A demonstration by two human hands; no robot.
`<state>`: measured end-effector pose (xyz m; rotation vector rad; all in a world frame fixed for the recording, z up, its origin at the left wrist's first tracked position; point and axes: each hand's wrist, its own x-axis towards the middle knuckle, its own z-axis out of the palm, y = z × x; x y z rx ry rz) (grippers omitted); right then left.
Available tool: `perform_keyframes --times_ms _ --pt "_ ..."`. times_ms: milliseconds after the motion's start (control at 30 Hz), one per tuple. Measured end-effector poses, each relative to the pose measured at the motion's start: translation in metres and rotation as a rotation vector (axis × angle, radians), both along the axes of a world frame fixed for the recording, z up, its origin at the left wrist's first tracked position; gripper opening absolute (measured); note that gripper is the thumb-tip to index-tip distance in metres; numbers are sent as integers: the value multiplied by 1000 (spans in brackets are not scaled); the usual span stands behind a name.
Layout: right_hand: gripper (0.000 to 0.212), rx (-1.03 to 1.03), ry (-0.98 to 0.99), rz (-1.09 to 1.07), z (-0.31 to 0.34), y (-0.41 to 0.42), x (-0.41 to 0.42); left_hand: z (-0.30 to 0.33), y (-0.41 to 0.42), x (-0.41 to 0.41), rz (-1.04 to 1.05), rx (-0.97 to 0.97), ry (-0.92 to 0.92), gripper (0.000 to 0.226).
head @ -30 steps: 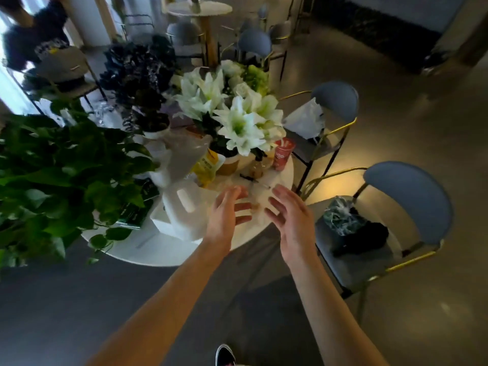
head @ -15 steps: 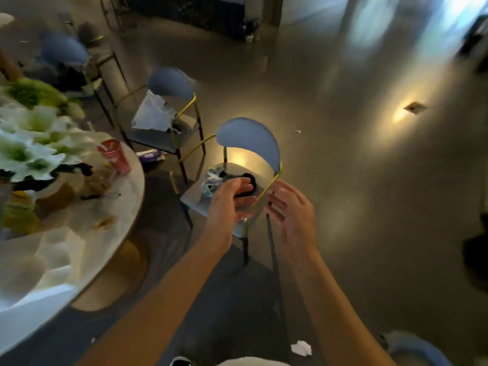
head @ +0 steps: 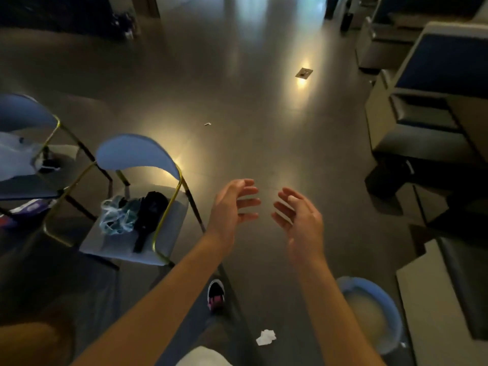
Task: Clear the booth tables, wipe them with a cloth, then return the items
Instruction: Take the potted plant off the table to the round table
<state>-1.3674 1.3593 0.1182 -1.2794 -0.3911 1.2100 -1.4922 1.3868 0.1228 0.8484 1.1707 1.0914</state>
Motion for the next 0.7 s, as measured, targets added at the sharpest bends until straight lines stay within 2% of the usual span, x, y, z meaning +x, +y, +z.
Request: perform_keyframes --times_ms 133,333,567,700 --pt "23 -27 -5 -62 -5 46 25 -12 57 32 -74 -1 19 34" --pt "21 -24 -76 -128 -2 168 66 -17 192 78 -176 -8 -39 33" --pt "20 38 -97 -183 31 336 105 14 364 120 -276 66 -15 35" --pt "21 15 -54 -242 39 394 136 22 434 156 -318 51 2 33"
